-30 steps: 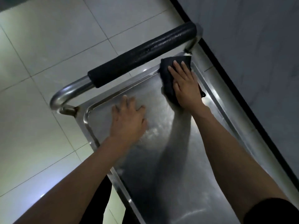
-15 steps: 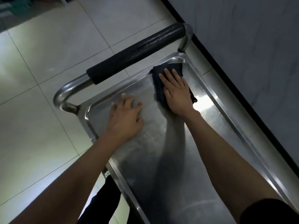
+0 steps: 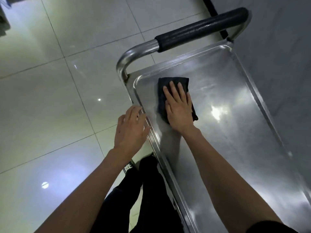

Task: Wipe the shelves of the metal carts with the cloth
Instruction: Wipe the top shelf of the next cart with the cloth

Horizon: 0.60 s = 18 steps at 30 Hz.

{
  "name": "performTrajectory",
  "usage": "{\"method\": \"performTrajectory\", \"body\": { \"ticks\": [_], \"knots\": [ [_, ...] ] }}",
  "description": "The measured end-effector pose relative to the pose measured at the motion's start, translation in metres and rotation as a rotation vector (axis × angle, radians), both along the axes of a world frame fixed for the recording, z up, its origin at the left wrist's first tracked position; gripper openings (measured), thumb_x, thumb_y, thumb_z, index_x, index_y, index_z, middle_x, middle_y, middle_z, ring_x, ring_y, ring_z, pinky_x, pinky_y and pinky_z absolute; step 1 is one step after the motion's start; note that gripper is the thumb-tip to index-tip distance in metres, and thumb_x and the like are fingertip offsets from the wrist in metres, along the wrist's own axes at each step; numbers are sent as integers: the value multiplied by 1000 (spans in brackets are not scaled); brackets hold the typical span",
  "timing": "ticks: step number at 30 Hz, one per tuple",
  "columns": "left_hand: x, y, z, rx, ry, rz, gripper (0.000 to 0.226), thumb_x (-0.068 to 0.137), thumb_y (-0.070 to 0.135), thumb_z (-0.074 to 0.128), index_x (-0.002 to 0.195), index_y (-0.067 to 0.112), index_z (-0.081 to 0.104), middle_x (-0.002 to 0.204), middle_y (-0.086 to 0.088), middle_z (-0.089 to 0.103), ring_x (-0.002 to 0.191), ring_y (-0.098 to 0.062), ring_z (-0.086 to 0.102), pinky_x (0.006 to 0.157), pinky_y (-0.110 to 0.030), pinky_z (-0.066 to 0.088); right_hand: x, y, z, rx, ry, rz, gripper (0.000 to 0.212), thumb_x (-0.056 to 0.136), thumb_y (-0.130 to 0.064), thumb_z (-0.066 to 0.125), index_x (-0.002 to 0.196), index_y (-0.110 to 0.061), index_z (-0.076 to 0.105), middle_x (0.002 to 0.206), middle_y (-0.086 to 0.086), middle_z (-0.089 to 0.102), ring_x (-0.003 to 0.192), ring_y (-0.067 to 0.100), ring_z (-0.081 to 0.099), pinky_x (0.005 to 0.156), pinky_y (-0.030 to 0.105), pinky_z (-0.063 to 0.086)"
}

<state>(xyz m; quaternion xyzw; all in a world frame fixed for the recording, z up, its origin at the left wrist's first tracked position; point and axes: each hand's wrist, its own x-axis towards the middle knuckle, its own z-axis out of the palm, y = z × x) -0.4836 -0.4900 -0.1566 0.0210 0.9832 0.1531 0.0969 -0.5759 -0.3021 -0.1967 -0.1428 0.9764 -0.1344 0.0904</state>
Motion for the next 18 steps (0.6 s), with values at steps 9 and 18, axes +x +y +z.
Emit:
{"method": "performTrajectory", "body": {
  "ticks": [9, 18],
  "knots": [
    [30, -17, -10, 77, 10, 39, 40, 94, 35, 66, 127, 11, 63, 134, -8, 58, 134, -28, 46, 98, -47, 46, 57, -27, 2, -83, -14, 160, 52, 106, -34, 18, 158, -30, 23, 167, -5, 12, 155, 17, -2, 123, 53, 10],
    [-6, 25, 4, 13, 29, -20, 41, 98, 38, 49, 133, 16, 56, 144, -7, 48, 142, -26, 34, 107, -46, 39, 32, 11, -3, -116, 40, 147, 50, 106, -30, 26, 156, -30, 29, 166, -5, 18, 154, 16, 4, 123, 49, 13]
  ]
}}
